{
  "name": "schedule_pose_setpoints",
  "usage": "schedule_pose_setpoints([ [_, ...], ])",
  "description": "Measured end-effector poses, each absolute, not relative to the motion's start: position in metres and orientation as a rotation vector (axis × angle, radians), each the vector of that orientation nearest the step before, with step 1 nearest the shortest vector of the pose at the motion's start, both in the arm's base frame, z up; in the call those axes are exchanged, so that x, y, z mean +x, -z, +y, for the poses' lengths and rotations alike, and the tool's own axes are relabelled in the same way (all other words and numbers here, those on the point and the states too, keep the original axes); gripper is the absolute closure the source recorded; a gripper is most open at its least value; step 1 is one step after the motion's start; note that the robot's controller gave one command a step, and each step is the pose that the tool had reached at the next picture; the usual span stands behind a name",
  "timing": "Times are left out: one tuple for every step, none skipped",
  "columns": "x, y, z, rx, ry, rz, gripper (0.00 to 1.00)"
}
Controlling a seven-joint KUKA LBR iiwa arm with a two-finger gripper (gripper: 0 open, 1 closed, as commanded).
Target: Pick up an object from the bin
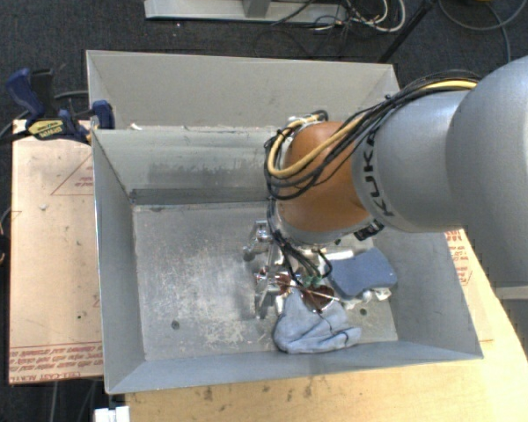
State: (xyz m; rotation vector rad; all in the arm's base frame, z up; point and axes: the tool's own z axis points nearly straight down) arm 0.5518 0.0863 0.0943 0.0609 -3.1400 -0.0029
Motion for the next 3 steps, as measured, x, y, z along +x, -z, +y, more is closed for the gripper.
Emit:
schedule_pose_setpoints([
  [0.55,-0.091,0.067,0.372,0.0,-3.121,0.0],
  [0.543,-0.075,0.037,0.367,0.009,-3.114,1.0],
  [0.543,-0.075,0.037,0.367,0.009,-3.115,1.0],
])
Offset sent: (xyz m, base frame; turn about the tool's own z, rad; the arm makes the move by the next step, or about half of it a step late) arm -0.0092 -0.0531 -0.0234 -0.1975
